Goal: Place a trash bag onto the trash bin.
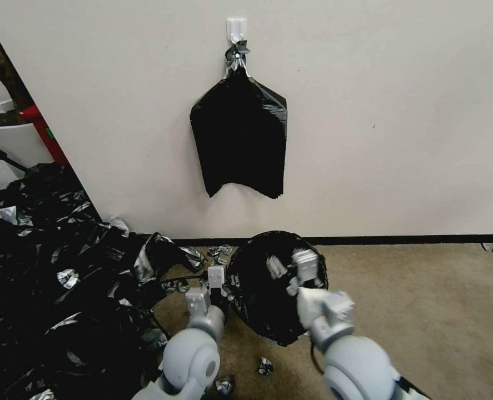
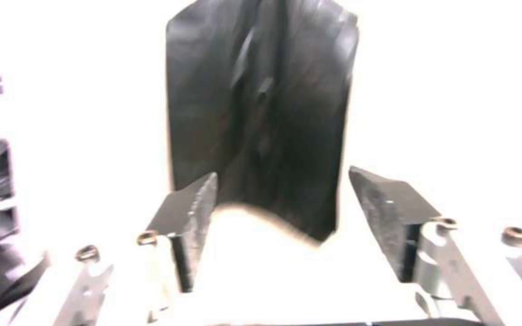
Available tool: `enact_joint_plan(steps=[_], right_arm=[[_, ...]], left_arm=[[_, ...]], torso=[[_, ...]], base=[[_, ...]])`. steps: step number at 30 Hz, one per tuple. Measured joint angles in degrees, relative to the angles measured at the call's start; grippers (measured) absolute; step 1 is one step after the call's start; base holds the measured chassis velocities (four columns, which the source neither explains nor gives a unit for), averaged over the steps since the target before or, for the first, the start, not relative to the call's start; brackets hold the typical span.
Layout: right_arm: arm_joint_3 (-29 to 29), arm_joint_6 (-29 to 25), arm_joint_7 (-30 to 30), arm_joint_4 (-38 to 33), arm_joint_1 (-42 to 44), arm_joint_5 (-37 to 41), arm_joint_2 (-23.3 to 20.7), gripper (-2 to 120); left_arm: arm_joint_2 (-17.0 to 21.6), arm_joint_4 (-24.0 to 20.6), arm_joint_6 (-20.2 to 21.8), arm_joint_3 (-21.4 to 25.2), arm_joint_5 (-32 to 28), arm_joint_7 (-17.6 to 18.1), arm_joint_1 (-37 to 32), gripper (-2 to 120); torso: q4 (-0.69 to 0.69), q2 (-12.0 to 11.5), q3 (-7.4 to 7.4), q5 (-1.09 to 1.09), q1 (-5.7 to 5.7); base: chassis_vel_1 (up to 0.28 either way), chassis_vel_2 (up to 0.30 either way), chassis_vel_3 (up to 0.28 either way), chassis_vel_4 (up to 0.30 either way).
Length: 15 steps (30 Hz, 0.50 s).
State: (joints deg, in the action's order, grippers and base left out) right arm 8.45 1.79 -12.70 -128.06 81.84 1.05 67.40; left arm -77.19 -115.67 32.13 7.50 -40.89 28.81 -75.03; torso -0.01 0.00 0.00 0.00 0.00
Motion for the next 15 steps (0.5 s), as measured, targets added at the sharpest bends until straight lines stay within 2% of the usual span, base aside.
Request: enact_joint_plan(steps=[1,3,4,9,10,15], right_arm=[[0.0,0.0,0.0,0.0,0.0,0.0,0.0,63],[1.31,-0.57,-0.26,-0.43,1.33,-1.73,2.35,74],[1.31,-0.57,-0.26,-0.43,1.33,-1.73,2.35,74],[1.22,-0.22,-2.1,0.04,3.31,-1.69,5.04,95],[1.06,-0.16,-2.19,0.11,3.55,-1.65,5.24,98],[0.85,0.14,-2.32,0.38,3.8,-1.49,5.4,100]], left_arm=[[0.0,0.0,0.0,0.0,0.0,0.0,0.0,2],[0.6,-0.13,3.83,-0.1,-2.99,3.33,0.9,2],[0.6,-0.13,3.83,-0.1,-2.99,3.33,0.9,2],[1.22,-0.34,9.91,-0.21,-8.28,9.14,2.22,2],[1.22,-0.57,10.4,-0.09,-9.46,10.03,2.38,2],[0.99,-0.72,10.59,0.49,-11.71,10.87,2.54,2]], torso=[[0.0,0.0,0.0,0.0,0.0],[0.0,0.0,0.0,0.01,0.0],[0.0,0.0,0.0,0.01,0.0],[0.01,0.0,0.0,0.0,0.0],[0.01,0.0,0.0,0.0,0.0],[0.02,0.0,0.0,0.0,0.0]], base=[[0.0,0.0,0.0,0.0],[0.0,0.0,0.0,0.0],[0.0,0.0,0.0,0.0],[0.0,0.0,0.0,0.0],[0.0,0.0,0.0,0.0],[0.0,0.0,0.0,0.0]])
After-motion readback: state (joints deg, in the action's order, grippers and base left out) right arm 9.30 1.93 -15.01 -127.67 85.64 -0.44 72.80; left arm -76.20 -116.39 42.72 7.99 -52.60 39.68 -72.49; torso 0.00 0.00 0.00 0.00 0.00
